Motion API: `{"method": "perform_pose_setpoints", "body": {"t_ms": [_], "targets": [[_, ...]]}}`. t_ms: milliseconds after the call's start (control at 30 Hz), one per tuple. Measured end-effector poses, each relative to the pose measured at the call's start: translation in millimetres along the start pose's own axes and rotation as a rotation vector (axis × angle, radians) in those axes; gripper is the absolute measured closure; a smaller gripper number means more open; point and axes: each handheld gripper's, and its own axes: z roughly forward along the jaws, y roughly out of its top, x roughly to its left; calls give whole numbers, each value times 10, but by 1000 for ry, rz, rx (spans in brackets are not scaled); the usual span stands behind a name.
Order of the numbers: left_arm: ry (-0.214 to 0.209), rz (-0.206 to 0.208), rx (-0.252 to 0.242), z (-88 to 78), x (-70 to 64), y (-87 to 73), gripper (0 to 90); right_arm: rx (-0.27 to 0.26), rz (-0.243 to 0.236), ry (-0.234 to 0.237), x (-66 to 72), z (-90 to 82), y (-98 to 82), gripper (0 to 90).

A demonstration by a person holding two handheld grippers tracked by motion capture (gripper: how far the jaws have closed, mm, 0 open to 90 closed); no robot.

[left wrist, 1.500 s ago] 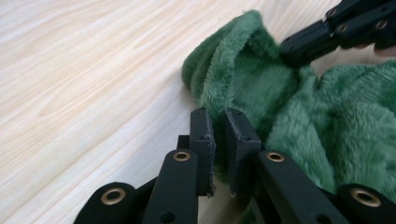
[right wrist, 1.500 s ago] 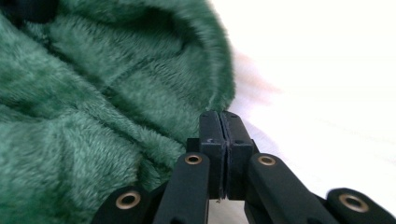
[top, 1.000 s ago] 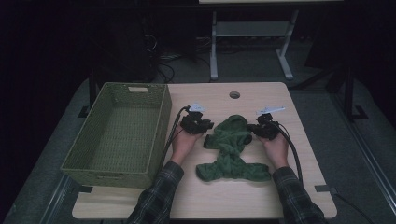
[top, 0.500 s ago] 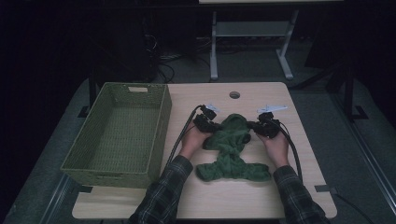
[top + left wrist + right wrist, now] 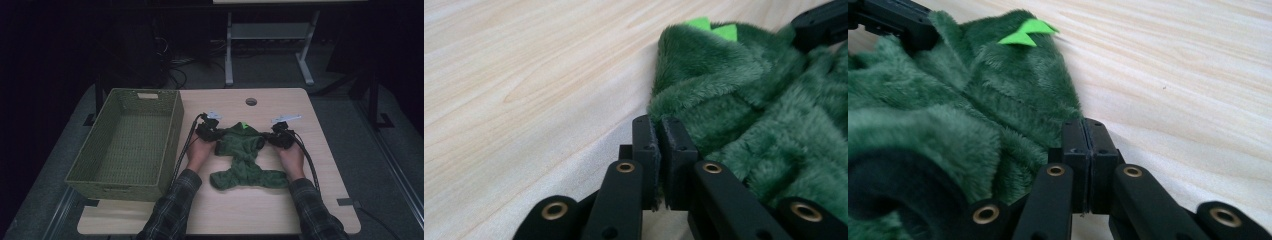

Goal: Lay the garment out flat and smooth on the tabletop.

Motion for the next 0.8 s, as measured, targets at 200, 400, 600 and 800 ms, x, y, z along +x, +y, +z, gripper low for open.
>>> {"method": "perform_pose_setpoints", "body": {"t_ms": [200, 400, 600, 800], "targets": [[1, -27, -2, -65, -18, 33, 665, -6, -10, -9, -45, -52, -9, 748], [-4, -17, -14, -268, -58, 39, 537, -19, 3, 23, -93, -237, -4, 608], [-29, -6, -16, -440, -129, -12, 442, -7, -14, 35, -48, -403, 11, 541], [-60, 34, -24, -631, -307, -47, 385, -14, -21, 23, 1, -572, 39, 458]]}}
